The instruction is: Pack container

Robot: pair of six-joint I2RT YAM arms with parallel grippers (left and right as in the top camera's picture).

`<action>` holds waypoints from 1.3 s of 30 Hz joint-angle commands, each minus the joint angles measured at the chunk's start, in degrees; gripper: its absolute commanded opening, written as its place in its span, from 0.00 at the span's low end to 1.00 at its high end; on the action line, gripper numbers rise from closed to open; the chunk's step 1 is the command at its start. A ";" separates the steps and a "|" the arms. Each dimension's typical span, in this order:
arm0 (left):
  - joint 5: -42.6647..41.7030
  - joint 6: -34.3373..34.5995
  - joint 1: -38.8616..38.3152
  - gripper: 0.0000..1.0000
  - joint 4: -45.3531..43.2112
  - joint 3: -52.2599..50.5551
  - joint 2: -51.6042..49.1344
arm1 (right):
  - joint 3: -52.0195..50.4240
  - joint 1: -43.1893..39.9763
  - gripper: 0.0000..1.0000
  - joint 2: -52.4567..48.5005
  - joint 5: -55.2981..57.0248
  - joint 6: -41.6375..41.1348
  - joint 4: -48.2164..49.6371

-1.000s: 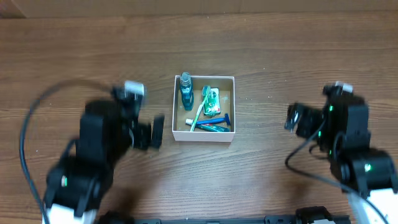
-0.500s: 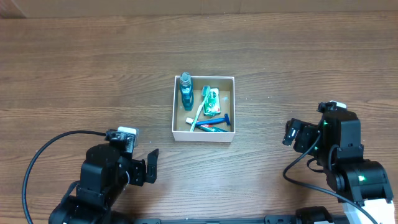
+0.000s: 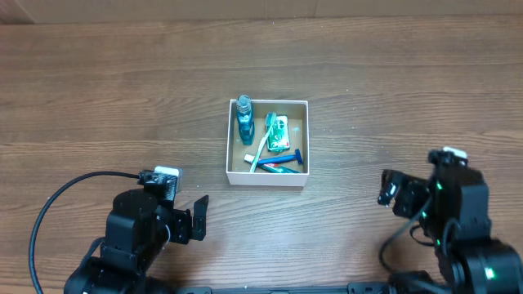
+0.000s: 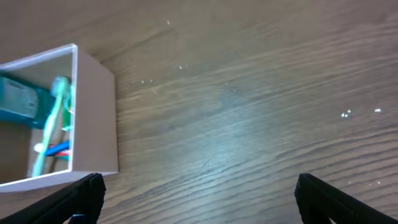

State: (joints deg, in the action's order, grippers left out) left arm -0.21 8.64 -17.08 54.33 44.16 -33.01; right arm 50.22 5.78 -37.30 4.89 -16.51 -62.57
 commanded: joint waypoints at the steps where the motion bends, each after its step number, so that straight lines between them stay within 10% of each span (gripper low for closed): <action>1: 0.66 0.39 -0.20 1.00 -0.15 -0.42 -0.15 | -0.02 0.11 1.00 7.23 -2.99 -0.20 0.09; 18: 0.66 0.39 -0.20 1.00 -0.15 -0.42 -0.15 | -10.43 0.11 1.00 21.00 0.24 3.91 1.97; 22: 0.66 0.39 -0.20 1.00 -0.15 -0.39 -0.15 | -16.87 0.13 1.00 29.14 0.17 21.11 17.09; 31: 0.66 0.39 -0.20 1.00 -0.15 -0.42 -0.15 | -47.91 0.26 1.00 37.09 -7.67 21.49 58.47; 39: 0.66 0.39 -0.20 1.00 -0.15 -0.39 -0.15 | -49.75 0.33 1.00 37.13 -8.85 21.46 58.07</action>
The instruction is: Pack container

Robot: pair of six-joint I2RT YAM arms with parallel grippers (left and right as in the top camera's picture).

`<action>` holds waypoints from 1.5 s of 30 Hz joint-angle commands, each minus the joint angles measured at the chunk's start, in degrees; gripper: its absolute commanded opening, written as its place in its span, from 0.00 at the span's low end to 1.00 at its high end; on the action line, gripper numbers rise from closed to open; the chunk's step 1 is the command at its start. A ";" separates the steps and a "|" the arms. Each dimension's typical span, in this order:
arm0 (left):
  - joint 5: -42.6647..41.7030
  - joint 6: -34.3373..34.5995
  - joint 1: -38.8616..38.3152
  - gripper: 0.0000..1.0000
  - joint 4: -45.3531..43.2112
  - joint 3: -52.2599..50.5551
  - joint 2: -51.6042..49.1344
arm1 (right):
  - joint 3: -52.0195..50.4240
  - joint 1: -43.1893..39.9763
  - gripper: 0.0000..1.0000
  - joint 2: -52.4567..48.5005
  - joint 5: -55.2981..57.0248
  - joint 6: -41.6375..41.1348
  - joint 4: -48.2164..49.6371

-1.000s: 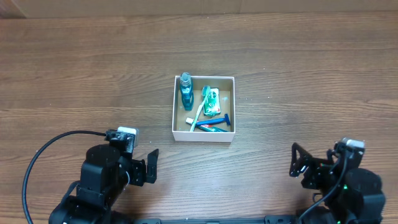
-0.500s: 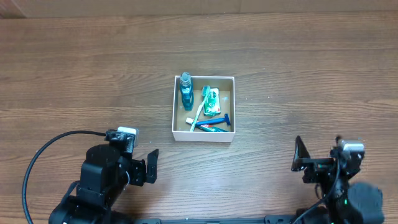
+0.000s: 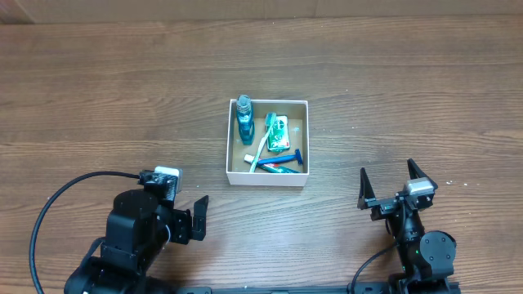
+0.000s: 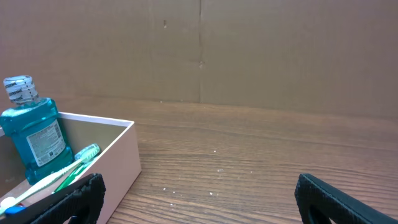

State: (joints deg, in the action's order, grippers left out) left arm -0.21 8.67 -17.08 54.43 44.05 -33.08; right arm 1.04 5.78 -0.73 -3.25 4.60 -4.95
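A white open box (image 3: 267, 175) sits mid-table holding a blue mouthwash bottle (image 3: 244, 121), a green toothbrush (image 3: 261, 147), a green packet (image 3: 280, 134) and a blue razor (image 3: 288, 159). In the right wrist view the box wall (image 4: 118, 168), the bottle (image 4: 34, 140) and the toothbrush (image 4: 68, 165) show at the left. My right gripper (image 3: 391, 189) rests open and empty near the front edge, right of the box. My left gripper (image 3: 198, 219) sits at the front left, jaws apart, holding nothing.
A black cable (image 3: 57, 204) loops from the left arm over the wooden table (image 3: 409, 98). A cardboard wall (image 4: 249, 50) stands behind the table's far edge.
My right arm has pulled back and settled lower at the front right. Its camera, which looked down on the box corner, now looks level across the table. The left arm is unchanged.
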 commanded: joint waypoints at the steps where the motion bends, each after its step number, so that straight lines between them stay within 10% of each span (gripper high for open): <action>1: 0.66 0.37 -0.20 1.00 -0.26 -0.28 -0.09 | -0.57 0.33 1.00 0.57 -0.72 0.35 0.46; 17: 2.45 -3.04 3.15 1.00 0.66 -2.32 2.45 | -0.57 0.33 1.00 0.57 -0.72 0.35 0.46; 24: -1.31 -16.44 14.47 1.00 -56.41 -33.81 17.90 | -0.57 0.33 1.00 0.57 -0.72 0.35 0.46; 27: -1.31 -16.39 15.65 1.00 -65.70 -42.32 22.80 | -0.57 0.33 1.00 0.57 -0.72 0.35 0.46; 32: -1.27 -12.96 15.67 1.00 -50.16 -43.78 27.54 | -0.57 0.33 1.00 0.57 -0.72 0.35 0.46; 45: -1.14 -12.94 15.89 1.00 -50.05 -43.78 32.89 | -0.57 0.33 1.00 0.57 -0.72 0.35 0.46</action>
